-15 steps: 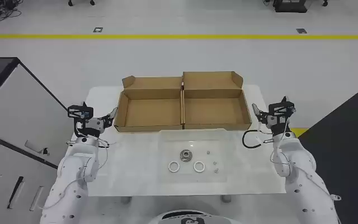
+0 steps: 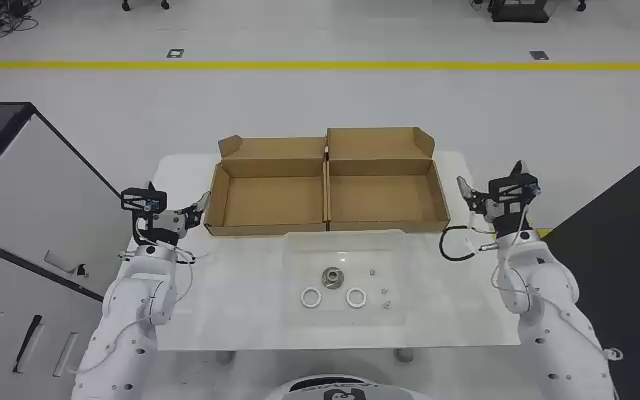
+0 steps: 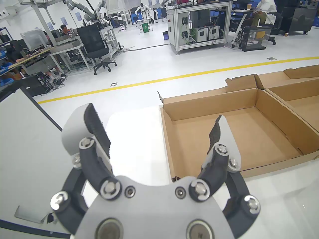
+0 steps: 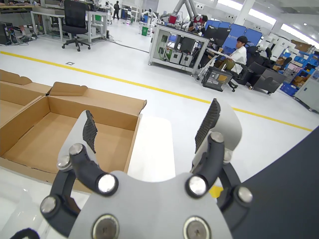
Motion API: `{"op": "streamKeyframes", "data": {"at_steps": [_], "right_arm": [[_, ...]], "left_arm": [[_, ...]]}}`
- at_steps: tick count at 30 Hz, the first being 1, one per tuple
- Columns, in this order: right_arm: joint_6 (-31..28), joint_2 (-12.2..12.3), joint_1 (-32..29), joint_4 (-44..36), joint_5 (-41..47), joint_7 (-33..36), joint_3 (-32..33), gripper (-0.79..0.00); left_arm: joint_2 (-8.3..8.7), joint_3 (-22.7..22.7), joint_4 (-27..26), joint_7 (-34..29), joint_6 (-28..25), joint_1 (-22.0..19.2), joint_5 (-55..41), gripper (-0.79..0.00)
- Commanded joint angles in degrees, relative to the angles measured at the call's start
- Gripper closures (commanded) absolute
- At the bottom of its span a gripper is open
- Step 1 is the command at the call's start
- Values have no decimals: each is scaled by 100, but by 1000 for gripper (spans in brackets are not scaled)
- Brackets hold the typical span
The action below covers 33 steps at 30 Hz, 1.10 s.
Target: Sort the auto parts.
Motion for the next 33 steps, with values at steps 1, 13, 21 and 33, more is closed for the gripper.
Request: {"op": "streamKeyframes", "data": {"at_steps": [1,13,21,33], "right_arm": [[-276,21,-45,-249,28,144,149,-785],[-3195,245,44,-1310,546,1549,939,-785],[-4820,412,376,-1321,1491,2769,916,-785],[-5083,886,1247,-1413,3501,4854,-110,-785]], "left_arm": [[0,0,0,0,0,0,0,-785],[0,0,0,0,0,0,0,-785],[0,0,0,0,0,0,0,-785],[0,0,0,0,0,0,0,-785]]}}
